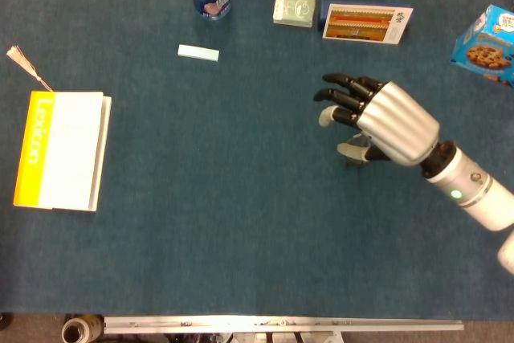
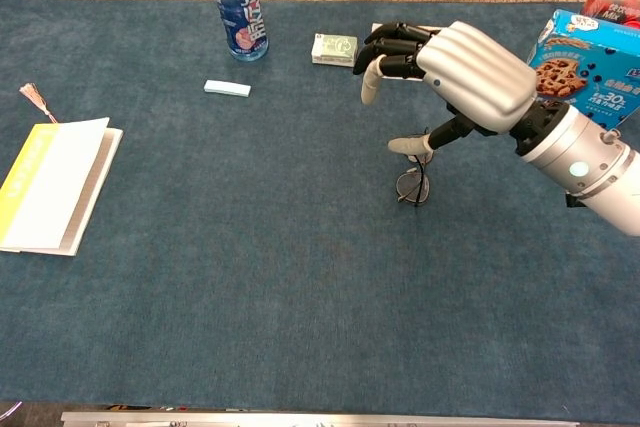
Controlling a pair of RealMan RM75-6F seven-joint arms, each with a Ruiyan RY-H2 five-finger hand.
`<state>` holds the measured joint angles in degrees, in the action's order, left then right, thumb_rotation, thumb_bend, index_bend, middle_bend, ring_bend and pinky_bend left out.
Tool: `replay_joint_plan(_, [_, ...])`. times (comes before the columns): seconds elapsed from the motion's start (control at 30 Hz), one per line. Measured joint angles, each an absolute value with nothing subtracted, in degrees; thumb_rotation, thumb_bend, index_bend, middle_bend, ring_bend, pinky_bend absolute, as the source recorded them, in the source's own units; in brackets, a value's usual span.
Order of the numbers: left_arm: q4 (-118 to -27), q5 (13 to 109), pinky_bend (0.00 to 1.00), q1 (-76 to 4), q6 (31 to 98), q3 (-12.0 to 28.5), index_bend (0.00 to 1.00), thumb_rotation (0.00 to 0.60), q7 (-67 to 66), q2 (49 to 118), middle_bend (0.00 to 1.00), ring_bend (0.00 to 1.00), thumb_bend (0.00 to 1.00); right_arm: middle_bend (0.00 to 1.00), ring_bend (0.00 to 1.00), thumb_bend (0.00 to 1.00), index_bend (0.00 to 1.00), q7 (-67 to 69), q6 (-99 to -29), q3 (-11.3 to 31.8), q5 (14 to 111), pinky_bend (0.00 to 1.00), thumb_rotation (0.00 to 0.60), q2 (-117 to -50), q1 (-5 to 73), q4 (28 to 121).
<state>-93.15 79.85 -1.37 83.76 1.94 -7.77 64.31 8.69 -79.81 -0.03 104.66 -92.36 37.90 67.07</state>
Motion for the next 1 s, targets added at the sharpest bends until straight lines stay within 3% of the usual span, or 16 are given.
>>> replay_joint_plan(0.33, [-93.4,79.6,0.59,-1.3,83.7,1.8,0.53,0.600,-8.0,64.2,0.50,0.39,0.04,0.34,0.18,0.15,0.46,14.7,-81.4,-2.1,108.3,0.44,0.600,-94.1,40.1,57.4])
replay_joint_plan(1.0, [-93.3,79.5,0.59,-1.4,83.5,1.8,0.53,0.600,-7.9,64.3,0.50,0.38,0.04,0.34,0.18,0.17,0.46,14.9,-82.5,-4.2,108.5,0.44,0.600,-96.5,40.3,48.2])
